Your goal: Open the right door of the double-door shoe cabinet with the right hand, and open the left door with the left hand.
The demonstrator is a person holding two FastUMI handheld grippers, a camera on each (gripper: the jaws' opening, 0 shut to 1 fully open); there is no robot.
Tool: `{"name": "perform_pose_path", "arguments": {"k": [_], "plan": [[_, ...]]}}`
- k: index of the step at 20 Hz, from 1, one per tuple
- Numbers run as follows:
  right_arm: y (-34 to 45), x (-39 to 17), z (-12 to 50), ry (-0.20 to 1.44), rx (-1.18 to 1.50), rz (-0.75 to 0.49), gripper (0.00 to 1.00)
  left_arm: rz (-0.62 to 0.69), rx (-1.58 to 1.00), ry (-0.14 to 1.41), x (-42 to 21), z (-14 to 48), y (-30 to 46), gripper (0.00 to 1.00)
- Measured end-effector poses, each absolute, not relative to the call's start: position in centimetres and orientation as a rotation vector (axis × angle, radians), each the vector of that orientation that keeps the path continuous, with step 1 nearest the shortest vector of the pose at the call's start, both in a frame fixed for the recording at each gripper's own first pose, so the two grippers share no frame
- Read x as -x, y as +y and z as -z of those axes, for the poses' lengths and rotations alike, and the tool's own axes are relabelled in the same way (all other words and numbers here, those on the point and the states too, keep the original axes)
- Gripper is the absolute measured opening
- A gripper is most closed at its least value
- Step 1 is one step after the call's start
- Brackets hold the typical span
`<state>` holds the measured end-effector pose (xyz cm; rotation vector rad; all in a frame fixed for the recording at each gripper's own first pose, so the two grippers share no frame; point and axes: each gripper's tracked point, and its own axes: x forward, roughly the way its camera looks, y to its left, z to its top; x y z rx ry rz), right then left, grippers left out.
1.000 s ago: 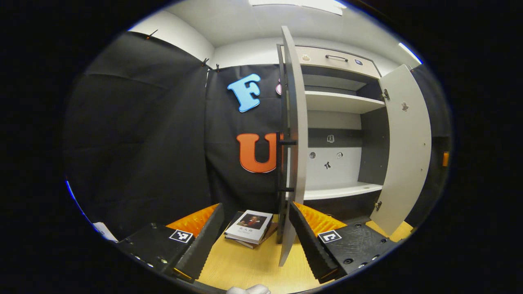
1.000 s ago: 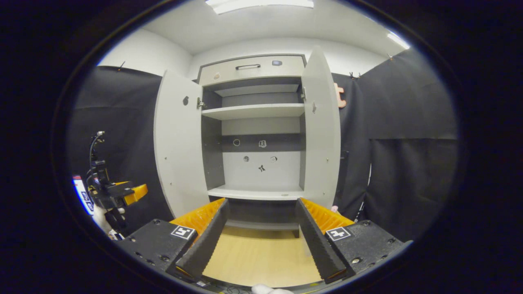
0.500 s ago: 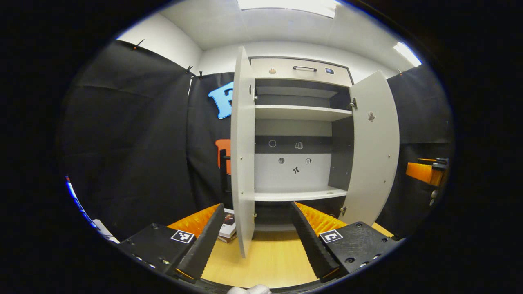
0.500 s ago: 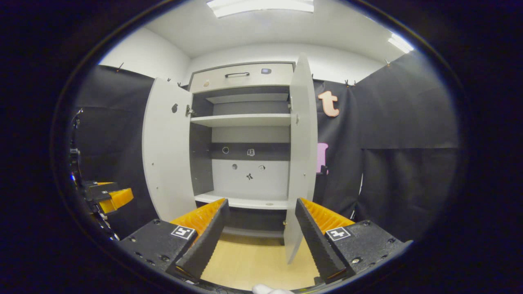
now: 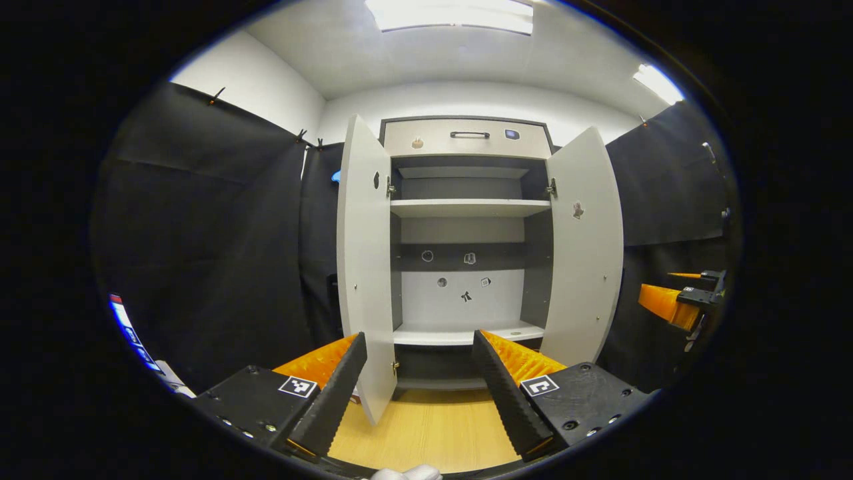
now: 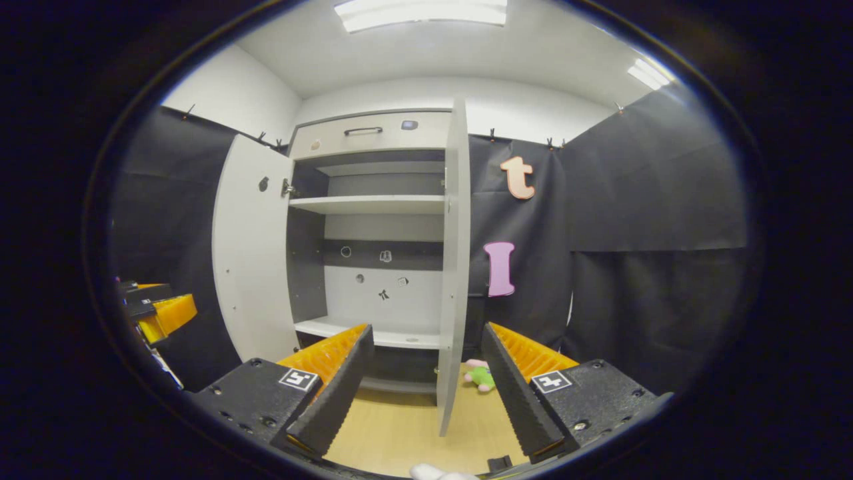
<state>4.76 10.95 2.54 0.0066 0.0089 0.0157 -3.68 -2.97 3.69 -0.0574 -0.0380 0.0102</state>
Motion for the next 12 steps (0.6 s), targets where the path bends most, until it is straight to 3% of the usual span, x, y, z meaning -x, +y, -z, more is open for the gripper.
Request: {"name": "perform_pose_path", "arguments": {"k": [12], "plan": [[10.43, -5.58, -1.72, 0.027, -0.015, 0.002, 1.00, -0.025, 0.021, -0.019, 3.27, -3.25, -2.42, 0.96]]}}
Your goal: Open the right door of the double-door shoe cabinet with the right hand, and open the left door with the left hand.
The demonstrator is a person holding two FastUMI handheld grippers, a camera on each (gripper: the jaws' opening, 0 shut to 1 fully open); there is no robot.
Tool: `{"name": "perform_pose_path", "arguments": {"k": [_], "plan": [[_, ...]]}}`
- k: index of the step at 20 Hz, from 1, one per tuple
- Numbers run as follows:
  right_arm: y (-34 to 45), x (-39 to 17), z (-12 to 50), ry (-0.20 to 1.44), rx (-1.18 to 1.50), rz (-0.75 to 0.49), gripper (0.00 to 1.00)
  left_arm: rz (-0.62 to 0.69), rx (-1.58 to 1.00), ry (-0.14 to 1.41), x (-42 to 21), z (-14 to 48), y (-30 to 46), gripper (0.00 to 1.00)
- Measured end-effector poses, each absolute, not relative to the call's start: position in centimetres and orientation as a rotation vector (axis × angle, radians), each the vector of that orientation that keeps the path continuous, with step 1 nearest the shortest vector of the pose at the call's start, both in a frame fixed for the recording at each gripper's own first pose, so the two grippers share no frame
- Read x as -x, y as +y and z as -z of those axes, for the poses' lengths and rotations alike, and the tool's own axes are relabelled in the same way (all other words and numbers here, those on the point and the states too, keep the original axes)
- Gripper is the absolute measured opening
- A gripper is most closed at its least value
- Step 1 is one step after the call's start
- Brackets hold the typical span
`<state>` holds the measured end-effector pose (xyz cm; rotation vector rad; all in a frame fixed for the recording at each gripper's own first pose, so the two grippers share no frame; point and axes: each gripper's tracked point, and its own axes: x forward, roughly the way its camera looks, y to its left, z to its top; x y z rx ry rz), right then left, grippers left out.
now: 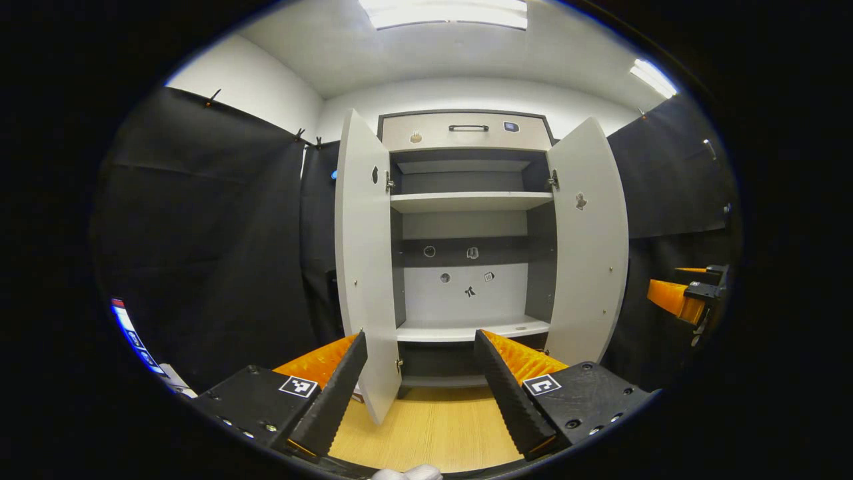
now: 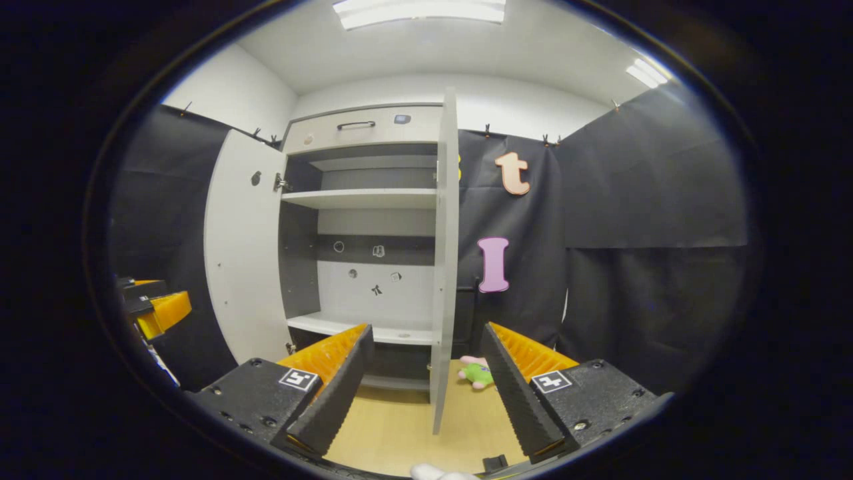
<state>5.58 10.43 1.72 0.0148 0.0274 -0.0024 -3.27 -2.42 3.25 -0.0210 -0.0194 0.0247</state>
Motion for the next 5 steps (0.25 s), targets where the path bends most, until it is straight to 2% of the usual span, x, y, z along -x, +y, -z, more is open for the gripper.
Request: {"name": "perform_pose_path", "arguments": {"k": [5], "plan": [[10.77, -5.59, -1.69, 0.032, -0.022, 0.003, 1.00, -0.011, 0.012, -0.019, 3.02, -3.35, -2.45, 0.96]]}}
